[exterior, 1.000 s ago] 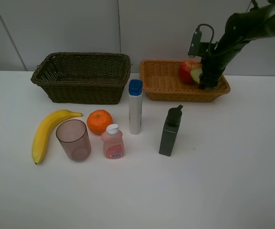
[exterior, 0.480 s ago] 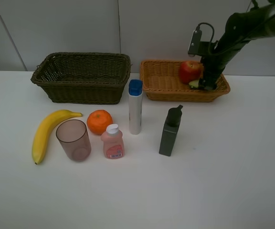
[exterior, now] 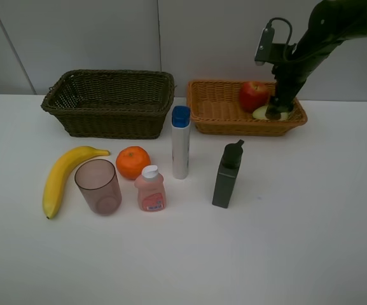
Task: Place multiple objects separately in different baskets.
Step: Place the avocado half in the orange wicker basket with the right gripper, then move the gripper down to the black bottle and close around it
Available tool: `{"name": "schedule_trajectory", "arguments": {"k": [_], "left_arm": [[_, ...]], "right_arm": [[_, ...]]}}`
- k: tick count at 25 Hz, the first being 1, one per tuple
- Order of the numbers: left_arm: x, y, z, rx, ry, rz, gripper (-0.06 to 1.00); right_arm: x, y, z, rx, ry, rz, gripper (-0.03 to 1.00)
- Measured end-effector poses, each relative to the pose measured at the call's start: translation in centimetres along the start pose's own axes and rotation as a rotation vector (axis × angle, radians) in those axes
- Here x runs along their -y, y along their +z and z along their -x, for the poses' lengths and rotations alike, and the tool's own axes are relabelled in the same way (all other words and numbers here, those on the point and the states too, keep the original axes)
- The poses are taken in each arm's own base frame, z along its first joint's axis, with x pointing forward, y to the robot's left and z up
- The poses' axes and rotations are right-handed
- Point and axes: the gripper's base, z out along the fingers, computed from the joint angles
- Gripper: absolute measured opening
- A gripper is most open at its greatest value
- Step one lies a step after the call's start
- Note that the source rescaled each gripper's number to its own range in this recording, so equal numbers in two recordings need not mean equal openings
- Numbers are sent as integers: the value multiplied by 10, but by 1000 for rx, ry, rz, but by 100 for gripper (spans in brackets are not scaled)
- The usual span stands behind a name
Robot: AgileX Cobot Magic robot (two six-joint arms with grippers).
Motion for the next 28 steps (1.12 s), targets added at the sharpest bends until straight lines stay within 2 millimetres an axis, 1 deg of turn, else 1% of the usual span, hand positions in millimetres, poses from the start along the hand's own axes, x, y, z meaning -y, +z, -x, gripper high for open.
{"name": "schedule_trajectory", "arguments": {"k": [4, 7, 11, 14, 17, 19, 22, 24, 28], "left_arm": [[0, 0, 0, 0, 0, 0, 100], [0, 0, 0, 0, 0, 0, 100], [0, 0, 0, 0, 0, 0, 100], [0, 0, 0, 0, 0, 0, 100], [0, 0, 0, 0, 0, 0, 100], [0, 0, 0, 0, 0, 0, 100], [0, 0, 0, 0, 0, 0, 100], [0, 0, 0, 0, 0, 0, 100], [0, 0, 0, 0, 0, 0, 100]], "right_arm": [[4, -25, 2, 7, 20, -1, 100], [4, -46, 7, 17, 94, 2, 100], [3, -73, 18, 46, 331, 6, 100], [-3, -95, 27, 48, 566, 26, 100], [-12, -115, 36, 12, 825, 63, 100], [-20, -126, 41, -24, 965, 87, 100], [-33, -140, 49, -91, 1110, 126, 100], [-44, -147, 58, -132, 1144, 150, 100], [-64, -155, 80, -164, 1128, 188, 100]]}}
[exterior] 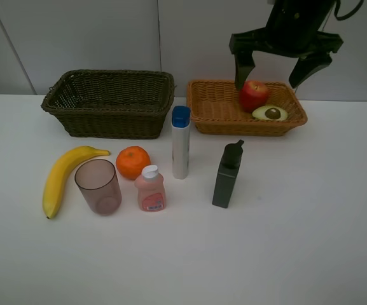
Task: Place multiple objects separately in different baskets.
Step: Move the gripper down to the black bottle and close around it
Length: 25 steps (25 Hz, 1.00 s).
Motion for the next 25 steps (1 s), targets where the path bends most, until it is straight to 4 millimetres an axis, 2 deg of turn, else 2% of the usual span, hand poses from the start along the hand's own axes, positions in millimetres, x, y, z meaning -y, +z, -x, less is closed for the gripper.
{"name": "schedule_trajectory", "arguments": {"k": [7, 13, 16, 25], "left_arm": [[0, 0, 0, 0, 0, 0, 100], [0, 0, 0, 0, 0, 0, 100], [0, 0, 0, 0, 0, 0, 100], [0, 0, 0, 0, 0, 0, 100]], "right_arm": [[-44, -5, -12, -2, -14, 35, 100], [-63, -3, -19, -10, 21, 38, 100], [-68, 12, -26, -41, 42, 30, 100], [-67, 59, -54, -102, 87, 24, 100]]}}
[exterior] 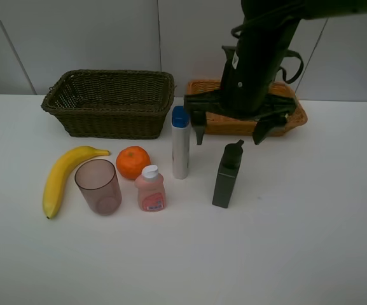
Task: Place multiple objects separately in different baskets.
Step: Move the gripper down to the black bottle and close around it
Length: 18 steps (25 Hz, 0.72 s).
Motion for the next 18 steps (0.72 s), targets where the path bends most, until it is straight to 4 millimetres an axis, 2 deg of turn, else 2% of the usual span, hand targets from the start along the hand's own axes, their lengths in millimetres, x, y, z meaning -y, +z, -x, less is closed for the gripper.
{"name": "schedule_trajectory", "arguments": {"k": [11, 18], "left_arm": [[0, 0, 0, 0, 0, 0, 100], [0, 0, 0, 0, 0, 0, 100]], "right_arm": [[3, 32, -14, 18, 10, 30, 100], [1, 61, -17, -29, 8, 8, 100]]}}
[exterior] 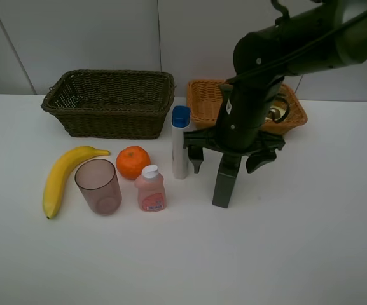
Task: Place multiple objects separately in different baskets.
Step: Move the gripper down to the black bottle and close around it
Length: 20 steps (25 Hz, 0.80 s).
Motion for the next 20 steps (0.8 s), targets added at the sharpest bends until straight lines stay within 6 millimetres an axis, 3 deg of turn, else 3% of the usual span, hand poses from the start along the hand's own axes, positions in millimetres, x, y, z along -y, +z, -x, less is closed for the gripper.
{"name": "schedule_trajectory", "arguments": {"k": [9, 11, 12, 16, 20], "left_arm": [[0, 0, 0, 0, 0, 0, 100], [0, 0, 0, 0, 0, 0, 100], [0, 0, 0, 0, 0, 0, 100], [0, 0, 0, 0, 0, 0, 100], [0, 0, 0, 0, 0, 0, 100]], "right_arm": [[0, 9, 0, -17, 0, -10, 97], [0, 9, -1, -22, 0, -12, 85], [0, 9, -1, -23, 0, -12, 73], [0, 9, -1, -30, -1, -18, 0], [0, 9, -2, -32, -41, -18, 3]]}}
